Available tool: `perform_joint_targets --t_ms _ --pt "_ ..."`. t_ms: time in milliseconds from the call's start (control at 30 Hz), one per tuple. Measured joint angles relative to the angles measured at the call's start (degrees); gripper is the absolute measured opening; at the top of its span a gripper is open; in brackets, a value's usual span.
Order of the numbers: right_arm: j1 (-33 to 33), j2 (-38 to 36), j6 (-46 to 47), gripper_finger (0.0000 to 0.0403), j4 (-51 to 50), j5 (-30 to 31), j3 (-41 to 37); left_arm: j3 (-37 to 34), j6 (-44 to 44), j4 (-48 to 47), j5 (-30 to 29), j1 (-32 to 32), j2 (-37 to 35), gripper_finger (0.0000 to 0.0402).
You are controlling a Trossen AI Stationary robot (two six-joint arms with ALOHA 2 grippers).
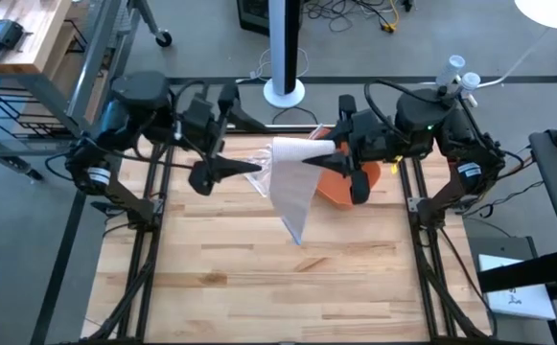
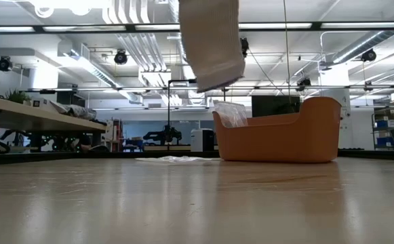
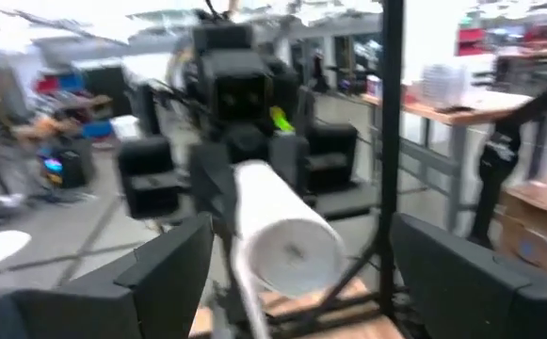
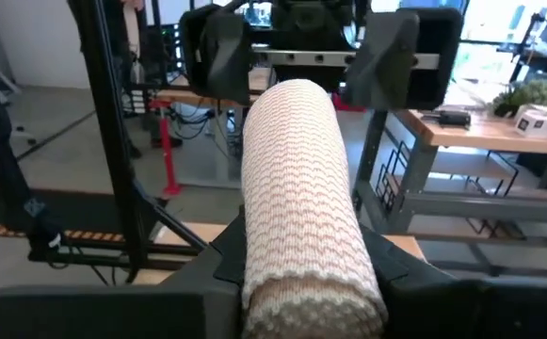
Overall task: Roll bandage
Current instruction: Roll the brown bandage
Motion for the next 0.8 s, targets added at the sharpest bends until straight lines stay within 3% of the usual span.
perform_joint_targets --t_ms 100,333,467,800 --pt "-0.2 0.0 -1.3 0.0091 -0.1 0.0 0.0 -1.5 0.9 2.8 -3.5 0.0 -0.3 0.0312" --pt "-2.1 0.0 0.1 0.009 -0.6 3.1 0.0 -5.5 3.5 9.9 -1.1 0.0 0.0 0.0318" --pt "-2.4 0.0 -0.4 0.009 -0.6 2.6 0.0 -7.9 5.5 12.3 -6.3 0.3 -0.3 0.032" --pt "-2.4 0.3 -0.4 0.009 -1.2 1.9 0.0 -12.6 7.1 16.5 -7.8 1.7 0.8 0.0301"
